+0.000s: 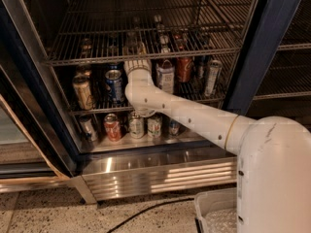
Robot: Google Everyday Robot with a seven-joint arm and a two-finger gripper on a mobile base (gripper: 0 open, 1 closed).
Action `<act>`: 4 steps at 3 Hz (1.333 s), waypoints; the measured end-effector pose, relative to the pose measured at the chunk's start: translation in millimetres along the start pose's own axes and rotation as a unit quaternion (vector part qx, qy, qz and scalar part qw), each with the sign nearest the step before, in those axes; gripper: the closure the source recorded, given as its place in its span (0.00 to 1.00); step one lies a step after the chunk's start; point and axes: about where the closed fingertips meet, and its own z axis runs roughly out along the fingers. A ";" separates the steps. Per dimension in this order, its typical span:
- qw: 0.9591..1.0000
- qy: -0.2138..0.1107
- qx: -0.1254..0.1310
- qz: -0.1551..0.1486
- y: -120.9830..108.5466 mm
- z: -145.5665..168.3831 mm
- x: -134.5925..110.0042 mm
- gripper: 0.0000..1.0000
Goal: Pick water bottle from middle shelf of fridge
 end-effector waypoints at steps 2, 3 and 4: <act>1.000 0.008 0.013 0.002 -7.2 -2.9 5.0 1.00; 1.000 0.009 0.013 0.002 -7.6 -3.3 5.4 1.00; 0.999 0.022 0.024 -0.001 -20.1 -11.3 14.5 1.00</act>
Offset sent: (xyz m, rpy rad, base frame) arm -0.0054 -0.0129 -0.0082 0.0038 0.0198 -0.0327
